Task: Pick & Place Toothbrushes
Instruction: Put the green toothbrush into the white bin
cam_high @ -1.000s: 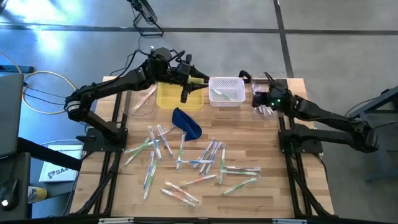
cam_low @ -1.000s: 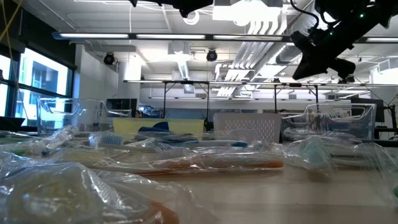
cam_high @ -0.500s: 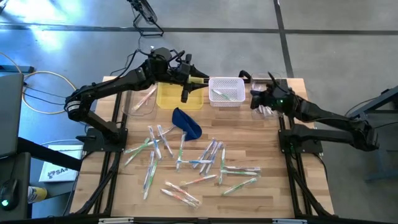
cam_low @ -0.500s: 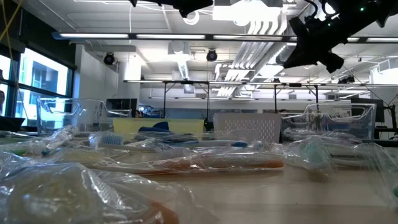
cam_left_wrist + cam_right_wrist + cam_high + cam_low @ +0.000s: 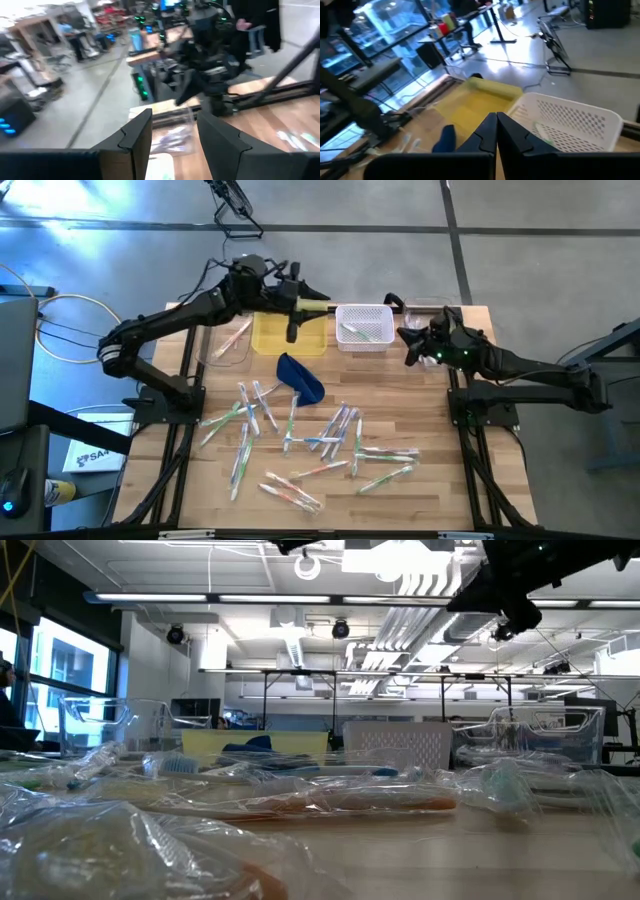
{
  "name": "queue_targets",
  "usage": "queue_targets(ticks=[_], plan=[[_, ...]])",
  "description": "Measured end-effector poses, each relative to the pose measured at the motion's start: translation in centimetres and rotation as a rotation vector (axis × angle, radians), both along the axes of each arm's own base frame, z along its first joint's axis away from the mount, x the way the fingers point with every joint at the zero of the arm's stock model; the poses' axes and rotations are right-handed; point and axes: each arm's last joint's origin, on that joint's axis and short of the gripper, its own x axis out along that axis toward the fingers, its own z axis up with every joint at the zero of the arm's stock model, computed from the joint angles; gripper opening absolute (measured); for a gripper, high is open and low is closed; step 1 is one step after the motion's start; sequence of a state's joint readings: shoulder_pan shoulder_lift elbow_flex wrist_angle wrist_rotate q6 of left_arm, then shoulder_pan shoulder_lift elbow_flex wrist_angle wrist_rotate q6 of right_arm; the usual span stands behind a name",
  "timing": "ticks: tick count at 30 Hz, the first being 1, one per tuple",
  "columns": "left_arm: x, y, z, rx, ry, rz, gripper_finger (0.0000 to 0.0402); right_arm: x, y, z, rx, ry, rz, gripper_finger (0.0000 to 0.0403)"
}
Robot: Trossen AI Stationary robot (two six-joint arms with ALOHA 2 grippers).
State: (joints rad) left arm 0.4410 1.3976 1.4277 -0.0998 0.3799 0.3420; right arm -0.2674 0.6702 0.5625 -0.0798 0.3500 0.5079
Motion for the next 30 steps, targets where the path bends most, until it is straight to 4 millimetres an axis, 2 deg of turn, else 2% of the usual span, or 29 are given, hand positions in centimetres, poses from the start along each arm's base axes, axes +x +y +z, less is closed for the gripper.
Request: queue_targets(ticks=[8,13,22,25,30], plan=[[-1.5,-2.6,0.9,0.09,0.062,0.122,0.0152,0.3,1.0,0.8,-0.058,-0.058,0.055,0.0002],[-2.1,-4.2,1.6,0.143,0.05,0.092,0.0152,0.4,1.3,1.2,-0.09,-0.083,0.081,0.0002],[-3.0,-4.5,2.5,0.201,-0.011,0.087,0.0152,0.4,1.4,1.2,-0.088,-0.084,0.087,0.0002],[-3.1,-4.6,1.6,0.217,-0.075,0.072,0.0152,0.4,1.4,1.2,-0.088,-0.084,0.087,0.0002],[-3.9,-4.8,-1.6,0.155,-0.137,0.082,0.0152,0.4,1.4,1.2,-0.085,-0.085,0.095,0.0002]])
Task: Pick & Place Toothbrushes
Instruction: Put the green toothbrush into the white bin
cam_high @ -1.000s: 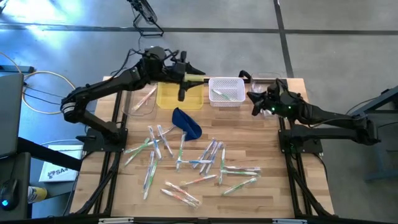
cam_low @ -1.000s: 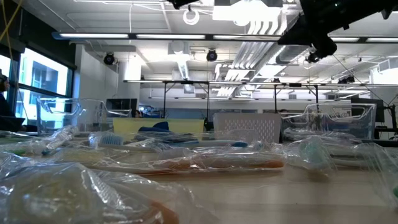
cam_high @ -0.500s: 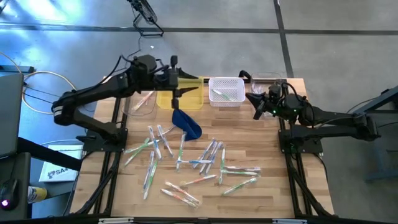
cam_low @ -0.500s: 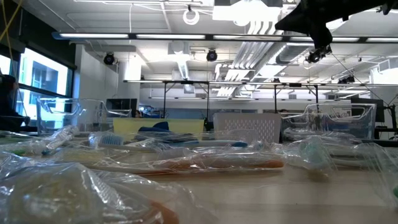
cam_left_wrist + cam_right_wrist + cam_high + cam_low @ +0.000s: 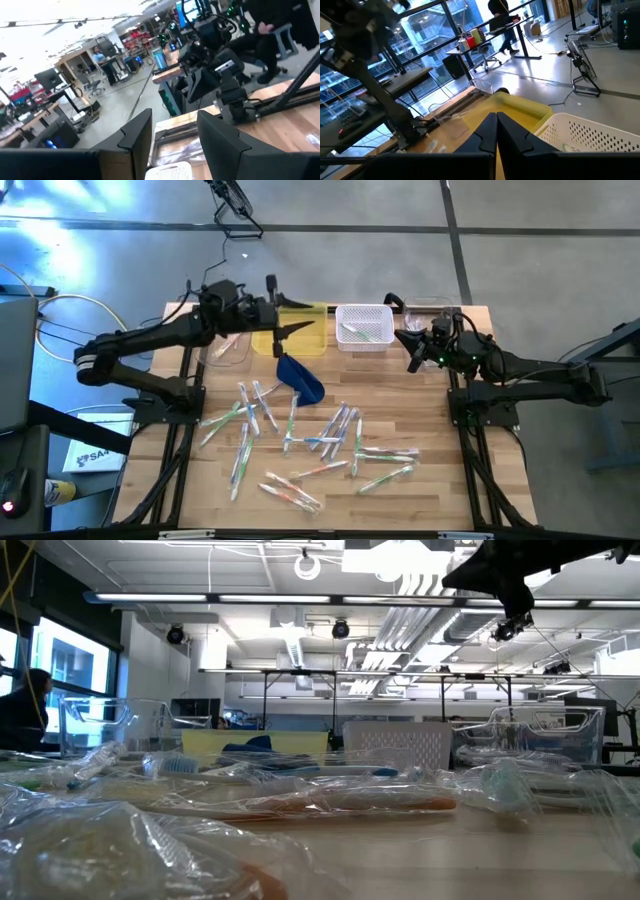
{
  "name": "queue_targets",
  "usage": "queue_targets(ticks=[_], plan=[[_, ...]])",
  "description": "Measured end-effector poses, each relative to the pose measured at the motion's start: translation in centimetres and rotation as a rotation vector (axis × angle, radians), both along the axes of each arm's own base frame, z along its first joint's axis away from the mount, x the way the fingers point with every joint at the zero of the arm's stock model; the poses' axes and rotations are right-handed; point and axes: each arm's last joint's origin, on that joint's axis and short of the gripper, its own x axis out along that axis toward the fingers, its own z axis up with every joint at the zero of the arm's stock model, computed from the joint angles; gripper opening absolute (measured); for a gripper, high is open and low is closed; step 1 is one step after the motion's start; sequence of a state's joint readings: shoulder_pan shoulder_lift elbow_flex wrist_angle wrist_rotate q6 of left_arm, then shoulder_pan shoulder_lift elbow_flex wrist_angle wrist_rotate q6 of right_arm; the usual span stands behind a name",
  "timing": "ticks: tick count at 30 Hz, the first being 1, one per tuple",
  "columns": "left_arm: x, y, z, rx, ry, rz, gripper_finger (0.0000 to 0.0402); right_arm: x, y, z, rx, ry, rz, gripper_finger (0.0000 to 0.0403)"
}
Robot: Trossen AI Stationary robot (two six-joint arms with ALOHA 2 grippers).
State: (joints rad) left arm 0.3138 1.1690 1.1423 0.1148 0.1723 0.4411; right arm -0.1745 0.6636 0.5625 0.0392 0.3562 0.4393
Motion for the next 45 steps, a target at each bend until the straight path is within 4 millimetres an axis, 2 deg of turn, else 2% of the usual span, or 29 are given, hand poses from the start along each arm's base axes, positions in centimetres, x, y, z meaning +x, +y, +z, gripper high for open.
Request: queue_targets(ticks=[8,20,45], plan=[[-3.7,-1.0,-2.4,-0.032,-0.041,0.078,0.0152,0.0,0.0,0.1,-0.017,-0.002,0.001,0.0002],[-7.4,-2.1,-1.8,-0.035,-0.117,0.104,0.0152,0.1,0.4,1.1,-0.08,-0.083,0.142,0.0002],[-7.6,-2.1,-2.6,-0.078,-0.026,0.104,0.0152,0.4,3.2,1.1,-0.104,-0.072,0.264,0.0002]])
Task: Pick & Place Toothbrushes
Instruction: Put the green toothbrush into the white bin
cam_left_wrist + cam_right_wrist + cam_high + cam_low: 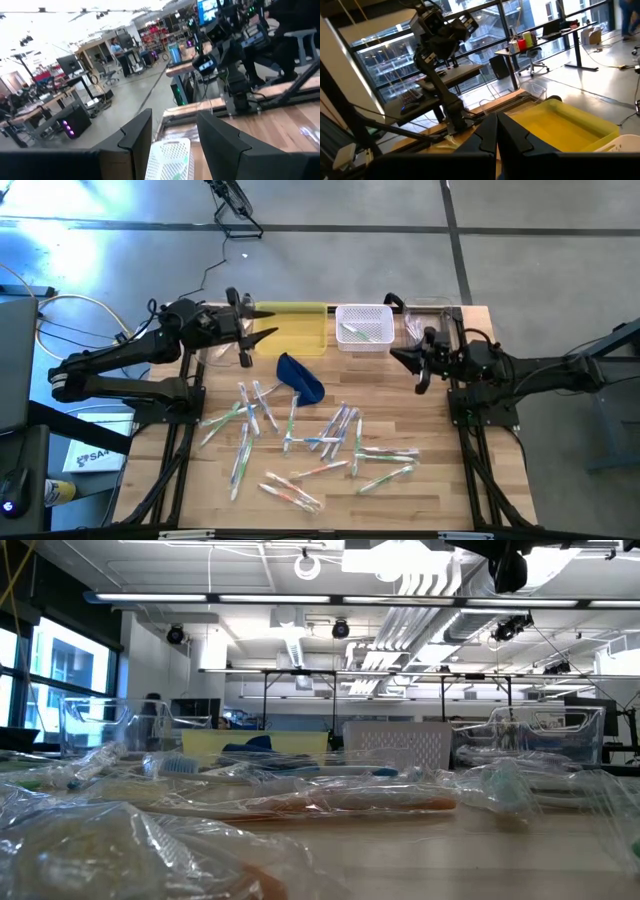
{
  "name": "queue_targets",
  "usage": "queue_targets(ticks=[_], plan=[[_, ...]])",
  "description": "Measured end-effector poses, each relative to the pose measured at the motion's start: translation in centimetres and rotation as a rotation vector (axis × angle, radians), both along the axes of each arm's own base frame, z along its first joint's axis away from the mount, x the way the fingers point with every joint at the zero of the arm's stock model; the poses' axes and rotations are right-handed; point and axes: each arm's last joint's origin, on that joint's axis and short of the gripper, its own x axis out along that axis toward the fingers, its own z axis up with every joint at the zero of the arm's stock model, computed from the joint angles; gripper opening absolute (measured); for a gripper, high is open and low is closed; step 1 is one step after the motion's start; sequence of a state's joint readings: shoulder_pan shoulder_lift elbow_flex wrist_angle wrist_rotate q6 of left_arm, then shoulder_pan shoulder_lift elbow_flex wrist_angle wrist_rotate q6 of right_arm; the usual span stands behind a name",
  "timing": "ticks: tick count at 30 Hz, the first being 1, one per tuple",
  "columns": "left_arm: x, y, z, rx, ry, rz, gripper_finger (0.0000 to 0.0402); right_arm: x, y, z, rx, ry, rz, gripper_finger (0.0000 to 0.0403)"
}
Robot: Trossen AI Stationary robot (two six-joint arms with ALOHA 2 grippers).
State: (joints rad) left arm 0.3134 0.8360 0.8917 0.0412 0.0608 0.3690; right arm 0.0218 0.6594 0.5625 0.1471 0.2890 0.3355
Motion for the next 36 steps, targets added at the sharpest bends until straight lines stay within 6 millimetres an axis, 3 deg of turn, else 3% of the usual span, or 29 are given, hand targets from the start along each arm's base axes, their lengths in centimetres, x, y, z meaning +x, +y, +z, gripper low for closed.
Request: queue_targets(ticks=[8,17,27,36], plan=[[0.0,0.0,-0.3,-0.017,0.032,-0.003,0.0152,0.0,0.6,0.0,-0.001,0.0,0.044,0.0002],[0.0,0.0,-0.4,-0.023,0.041,-0.003,0.0152,0.1,1.1,0.0,0.009,-0.003,0.212,0.0002],[0.0,0.0,-0.4,-0.024,0.04,-0.003,0.0152,0.2,0.8,-1.1,0.182,0.071,0.085,0.0002],[0.0,0.0,-0.5,-0.023,0.047,-0.003,0.0152,0.6,1.6,-2.0,0.225,0.145,0.13,0.0002]])
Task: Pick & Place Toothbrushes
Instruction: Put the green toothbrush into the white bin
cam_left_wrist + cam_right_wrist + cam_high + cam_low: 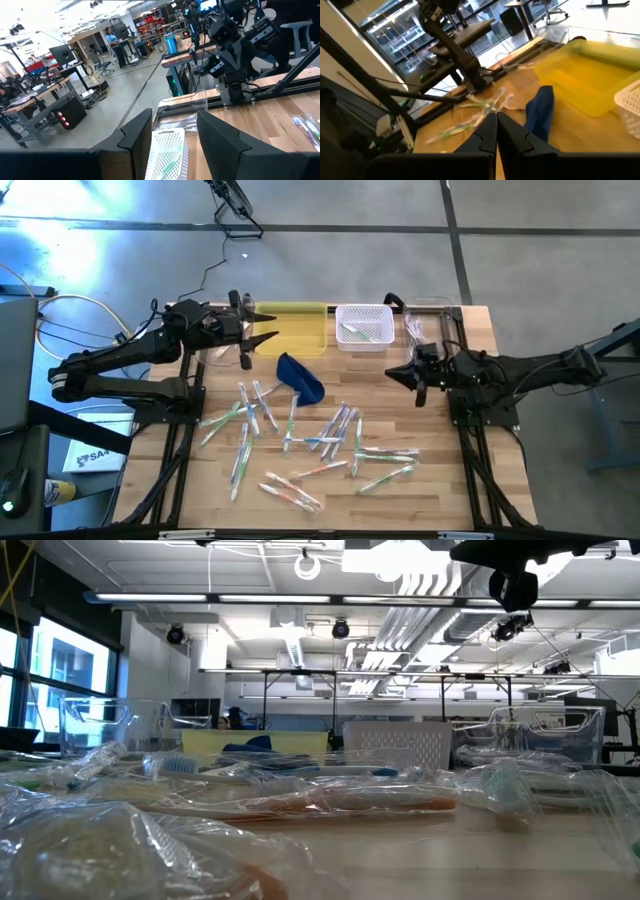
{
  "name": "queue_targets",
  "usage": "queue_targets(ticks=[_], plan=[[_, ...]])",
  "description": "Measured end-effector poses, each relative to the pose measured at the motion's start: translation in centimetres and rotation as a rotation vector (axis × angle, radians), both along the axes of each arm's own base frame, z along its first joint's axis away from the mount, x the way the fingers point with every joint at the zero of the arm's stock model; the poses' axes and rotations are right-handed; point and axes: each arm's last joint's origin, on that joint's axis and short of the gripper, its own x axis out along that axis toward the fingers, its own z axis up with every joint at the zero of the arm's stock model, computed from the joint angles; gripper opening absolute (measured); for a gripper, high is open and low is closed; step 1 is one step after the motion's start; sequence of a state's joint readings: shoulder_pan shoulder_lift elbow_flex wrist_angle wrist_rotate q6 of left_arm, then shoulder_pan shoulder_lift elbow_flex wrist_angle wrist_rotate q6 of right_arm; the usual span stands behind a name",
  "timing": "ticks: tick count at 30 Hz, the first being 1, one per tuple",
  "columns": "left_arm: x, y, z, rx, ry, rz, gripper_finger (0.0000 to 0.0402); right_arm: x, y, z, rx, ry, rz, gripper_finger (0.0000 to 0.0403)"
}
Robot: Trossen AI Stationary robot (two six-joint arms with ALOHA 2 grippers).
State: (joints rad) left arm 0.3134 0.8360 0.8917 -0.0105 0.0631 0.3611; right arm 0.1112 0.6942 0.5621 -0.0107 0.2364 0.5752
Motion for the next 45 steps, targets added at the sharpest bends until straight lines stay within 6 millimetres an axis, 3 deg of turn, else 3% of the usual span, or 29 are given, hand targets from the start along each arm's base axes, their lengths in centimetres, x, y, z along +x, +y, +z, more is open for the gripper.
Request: queue_targets(ticks=[13,22,36,45], plan=[[0.0,0.0,0.0,0.001,0.0,-0.012,0.0152,1.7,1.8,-1.7,-0.059,0.113,0.098,0.0002],[0.0,0.0,0.0,0.001,0.0,-0.013,0.0152,3.0,2.6,-3.1,0.068,0.184,0.09,0.0002],[0.0,0.0,-0.4,-0.013,0.042,-0.015,0.0152,5.1,3.1,-2.9,0.157,0.04,0.022,0.0002],[0.0,0.0,-0.9,-0.038,0.091,-0.016,0.0152,5.5,5.1,-2.6,0.231,-0.03,0.119,0.0002]])
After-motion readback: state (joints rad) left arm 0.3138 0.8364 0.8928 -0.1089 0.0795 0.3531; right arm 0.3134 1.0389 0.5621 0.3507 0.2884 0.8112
